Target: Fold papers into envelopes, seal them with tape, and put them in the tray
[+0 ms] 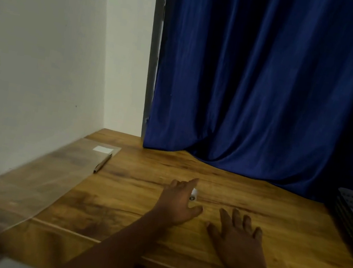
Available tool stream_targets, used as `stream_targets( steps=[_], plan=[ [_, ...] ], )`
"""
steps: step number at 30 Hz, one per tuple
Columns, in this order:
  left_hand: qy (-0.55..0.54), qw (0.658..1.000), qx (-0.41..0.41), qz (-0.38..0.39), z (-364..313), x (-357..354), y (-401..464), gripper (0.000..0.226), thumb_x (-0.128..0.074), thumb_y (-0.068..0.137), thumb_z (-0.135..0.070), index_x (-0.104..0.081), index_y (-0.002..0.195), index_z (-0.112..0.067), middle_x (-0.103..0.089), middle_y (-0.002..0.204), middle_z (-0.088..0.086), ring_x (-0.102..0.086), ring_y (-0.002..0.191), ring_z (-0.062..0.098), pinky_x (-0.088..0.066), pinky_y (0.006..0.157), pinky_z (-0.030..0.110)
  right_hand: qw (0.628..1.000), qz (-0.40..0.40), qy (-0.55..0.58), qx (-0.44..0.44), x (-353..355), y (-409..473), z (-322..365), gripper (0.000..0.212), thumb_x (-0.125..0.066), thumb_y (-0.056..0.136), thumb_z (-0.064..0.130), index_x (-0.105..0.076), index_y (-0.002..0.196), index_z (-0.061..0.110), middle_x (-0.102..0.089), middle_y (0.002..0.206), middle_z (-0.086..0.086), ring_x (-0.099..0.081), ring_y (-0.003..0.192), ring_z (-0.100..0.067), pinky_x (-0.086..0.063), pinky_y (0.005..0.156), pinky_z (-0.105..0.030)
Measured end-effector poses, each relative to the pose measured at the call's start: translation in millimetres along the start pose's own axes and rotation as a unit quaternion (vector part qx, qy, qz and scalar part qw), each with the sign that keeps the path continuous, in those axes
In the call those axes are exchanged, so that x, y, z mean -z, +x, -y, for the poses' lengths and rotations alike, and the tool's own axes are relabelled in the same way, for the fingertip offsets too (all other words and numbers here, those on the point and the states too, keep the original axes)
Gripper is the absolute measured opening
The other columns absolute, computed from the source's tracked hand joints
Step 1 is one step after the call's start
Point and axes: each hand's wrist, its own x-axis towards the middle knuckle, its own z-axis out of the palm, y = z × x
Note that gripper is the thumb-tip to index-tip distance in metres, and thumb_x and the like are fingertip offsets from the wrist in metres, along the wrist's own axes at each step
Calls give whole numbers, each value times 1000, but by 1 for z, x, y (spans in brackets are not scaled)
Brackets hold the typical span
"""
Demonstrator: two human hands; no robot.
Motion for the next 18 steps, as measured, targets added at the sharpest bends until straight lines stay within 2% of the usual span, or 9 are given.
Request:
stream_targets(
  steps=[3,6,8,10,14,18],
  plan=[
    [-18,999,-2,-43,2,-4,6,47,-53,93,-50,-53,136,-34,-64,126,-5,-50,119,23,-43,98,43,1000,-3,-4,3,0,-2,0,80,-15,91,77,-9,158,34,-4,168,-6,1,154,-33,-4,121,-60],
    [-59,997,-11,-44,10,-4,7,36,-45,93,-50,-60,123,-36,-68,111,-11,-55,107,16,-46,96,44,1000,2,-1,3,2,-4,0,80,-15,91,77,-9,158,34,-4,168,-6,1,154,-34,-3,121,-60],
    [-104,993,-27,-49,12,1,4,29,-50,95,-46,-64,116,-33,-71,103,-14,-61,99,10,-48,93,42,1000,2,-1,5,3,-4,1,81,-14,90,77,-9,158,34,-4,168,-7,1,154,-33,-3,121,-60],
    [-155,986,-26,-50,14,12,0,18,-60,93,-36,-69,107,-29,-72,97,-14,-64,91,4,-54,84,39,1000,4,3,6,4,-5,0,81,-14,90,78,-9,158,33,-4,168,-6,1,154,-33,-2,121,-60],
    [-161,984,-4,-78,34,42,-11,18,-71,83,-38,-69,100,-34,-68,98,-17,-62,89,-1,-56,79,36,1000,8,6,8,5,-7,-1,81,-14,91,77,-9,158,33,-3,168,-6,2,154,-33,-2,121,-59],
    [-93,987,36,-125,78,78,-28,29,-67,87,-50,-65,114,-39,-59,111,-17,-57,96,1,-51,80,29,1000,9,14,14,5,-6,-2,81,-13,90,78,-8,158,35,-3,168,-4,1,154,-32,-3,122,-59]
  ],
)
